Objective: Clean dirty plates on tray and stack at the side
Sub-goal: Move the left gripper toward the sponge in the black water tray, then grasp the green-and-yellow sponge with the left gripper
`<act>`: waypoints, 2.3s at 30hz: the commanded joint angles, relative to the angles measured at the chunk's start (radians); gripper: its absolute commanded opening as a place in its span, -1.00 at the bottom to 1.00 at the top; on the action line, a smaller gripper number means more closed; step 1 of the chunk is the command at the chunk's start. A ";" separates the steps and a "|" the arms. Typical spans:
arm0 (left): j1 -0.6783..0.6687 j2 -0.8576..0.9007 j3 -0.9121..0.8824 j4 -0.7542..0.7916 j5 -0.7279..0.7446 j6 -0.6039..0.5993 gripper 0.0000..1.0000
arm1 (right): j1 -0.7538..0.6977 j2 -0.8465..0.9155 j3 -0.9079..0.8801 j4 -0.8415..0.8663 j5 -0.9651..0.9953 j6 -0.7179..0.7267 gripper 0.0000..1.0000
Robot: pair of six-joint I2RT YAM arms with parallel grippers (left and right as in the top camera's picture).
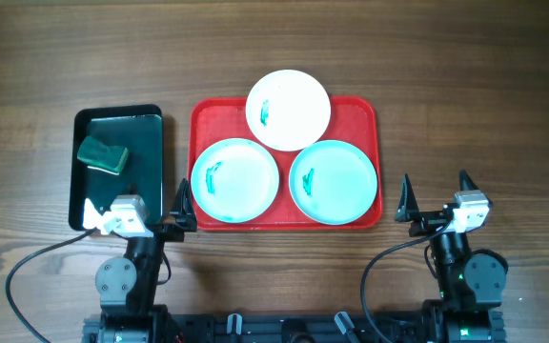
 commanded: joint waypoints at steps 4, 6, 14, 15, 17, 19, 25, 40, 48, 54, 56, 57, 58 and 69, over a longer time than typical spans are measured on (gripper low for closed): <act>0.006 -0.007 -0.004 0.021 0.262 -0.283 1.00 | -0.004 -0.005 -0.001 0.002 0.013 -0.012 1.00; 0.006 -0.007 -0.004 0.027 0.501 -0.447 1.00 | -0.004 -0.005 -0.001 0.002 0.013 -0.012 0.99; 0.006 -0.007 0.006 0.392 0.591 -0.591 0.99 | -0.004 -0.005 -0.001 0.002 0.013 -0.012 0.99; 0.009 -0.007 0.026 0.433 0.572 -0.576 1.00 | -0.004 -0.005 -0.001 0.002 0.013 -0.012 0.99; 0.010 0.001 0.114 0.383 0.512 -0.481 0.99 | -0.004 -0.005 -0.001 0.002 0.013 -0.012 1.00; 0.010 0.051 0.262 0.189 0.392 -0.343 0.99 | -0.004 -0.005 -0.001 0.002 0.013 -0.012 1.00; 0.010 0.520 0.864 -0.528 -0.058 -0.128 1.00 | -0.004 -0.005 -0.001 0.002 0.013 -0.012 0.99; 0.146 1.399 1.393 -0.877 -0.203 -0.315 1.00 | -0.004 -0.005 -0.001 0.002 0.013 -0.013 0.99; 0.285 1.686 1.392 -0.888 -0.153 -0.646 1.00 | -0.004 -0.005 -0.001 0.002 0.013 -0.013 0.99; 0.318 1.806 1.390 -0.850 -0.141 -0.695 0.99 | -0.004 -0.005 -0.001 0.002 0.013 -0.012 1.00; 0.317 1.840 1.389 -0.849 -0.140 -0.695 0.81 | -0.004 -0.005 -0.001 0.002 0.013 -0.012 0.99; 0.316 1.865 1.387 -0.835 -0.142 -0.694 0.78 | -0.004 -0.005 -0.001 0.002 0.013 -0.012 0.99; 0.315 1.878 1.384 -0.827 -0.145 -0.694 0.78 | -0.004 -0.005 -0.001 0.002 0.013 -0.012 0.99; 0.314 1.991 1.345 -0.814 -0.143 -0.667 0.63 | -0.004 -0.005 -0.001 0.002 0.013 -0.013 1.00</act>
